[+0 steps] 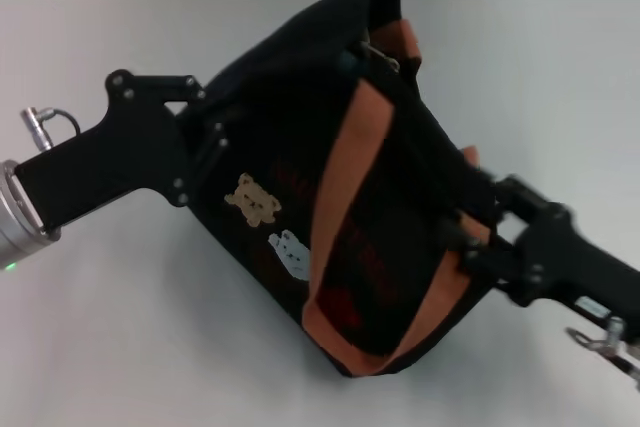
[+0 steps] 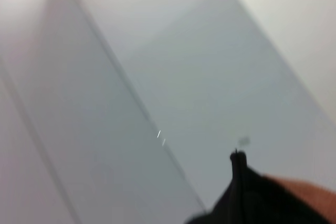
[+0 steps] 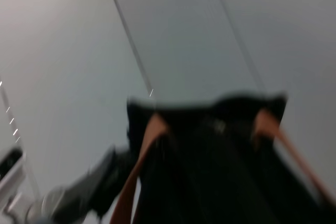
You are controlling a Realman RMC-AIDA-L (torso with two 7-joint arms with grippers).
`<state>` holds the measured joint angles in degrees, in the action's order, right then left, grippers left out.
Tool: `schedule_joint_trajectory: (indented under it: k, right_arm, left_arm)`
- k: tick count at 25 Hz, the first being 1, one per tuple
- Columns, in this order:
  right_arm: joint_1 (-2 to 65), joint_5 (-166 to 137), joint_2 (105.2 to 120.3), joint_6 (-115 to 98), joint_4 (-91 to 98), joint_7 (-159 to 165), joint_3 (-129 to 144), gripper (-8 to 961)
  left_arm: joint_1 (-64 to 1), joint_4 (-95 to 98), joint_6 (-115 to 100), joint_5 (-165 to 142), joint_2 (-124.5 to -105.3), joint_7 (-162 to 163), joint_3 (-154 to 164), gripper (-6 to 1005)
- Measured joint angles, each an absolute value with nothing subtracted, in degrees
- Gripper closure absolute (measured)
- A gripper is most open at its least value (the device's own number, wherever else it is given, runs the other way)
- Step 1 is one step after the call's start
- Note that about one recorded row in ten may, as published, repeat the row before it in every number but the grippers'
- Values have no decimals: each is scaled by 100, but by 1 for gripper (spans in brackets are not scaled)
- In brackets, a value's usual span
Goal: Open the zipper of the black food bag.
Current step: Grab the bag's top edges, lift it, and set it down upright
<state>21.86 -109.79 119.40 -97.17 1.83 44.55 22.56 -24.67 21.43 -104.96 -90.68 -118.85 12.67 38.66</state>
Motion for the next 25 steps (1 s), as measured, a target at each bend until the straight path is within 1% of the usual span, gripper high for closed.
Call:
schedule_joint_trajectory:
  k: [2,3,7,8,12,14,16,17,18,19,20,21,22,23,25]
  right_arm:
    - [2480,-11180,11949,-9363,146,4664,2447,121]
    - [2480,-11180,11949,-9363,146,4664,2447,121]
    - [2919,-11248,11964,-8844,-46,4659,2607,121]
    - [2919,-11248,11964,-8844,-46,4659,2607,121]
    - [3280,-11314,11984,-8461,-270,4357,2624,121]
    - [3284,-11315,11984,-8474,-317,4166,2617,121]
    - [3144,-11304,11973,-8625,-364,3735,2579,121]
    - [2788,-11225,11961,-8911,-308,3476,2456,121]
    - [2788,-11225,11961,-8911,-308,3476,2456,121]
    - [2311,-11139,11949,-9342,-175,3305,2138,121]
    - [2311,-11139,11949,-9342,-175,3305,2138,121]
    - [2105,-11108,11947,-9554,-115,3241,1956,121]
    - [1622,-11081,11948,-10072,-53,2999,1426,121]
    - [1622,-11081,11948,-10072,-53,2999,1426,121]
    - [1329,-11079,11954,-10415,-70,2806,1014,121]
  left_arm:
    - [-2593,2145,-10781,-9074,-11893,859,3907,911]
    - [-2593,2145,-10781,-9074,-11893,859,3907,911]
    - [-2707,2109,-10916,-9060,-11899,506,4107,911]
    - [-2717,2081,-10918,-9052,-11907,310,4205,911]
    - [-2813,1920,-10933,-9054,-11916,-69,4370,911]
    - [-2822,1864,-10928,-9052,-11917,-196,4424,911]
    - [-2831,1768,-10902,-9045,-11918,-404,4496,911]
    - [-2830,1723,-10881,-9056,-11919,-558,4524,911]
    - [-2830,1723,-10881,-9056,-11919,-558,4524,912]
    - [-2825,1715,-10876,-9066,-11920,-620,4542,912]
    - [-2820,1690,-10870,-9070,-11920,-680,4559,912]
    - [-2815,1667,-10867,-9069,-11920,-726,4568,912]
    - [-2804,1639,-10864,-9064,-11919,-779,4571,912]
    - [-2804,1639,-10864,-9064,-11919,-779,4571,912]
    - [-2791,1617,-10858,-9060,-11918,-837,4570,913]
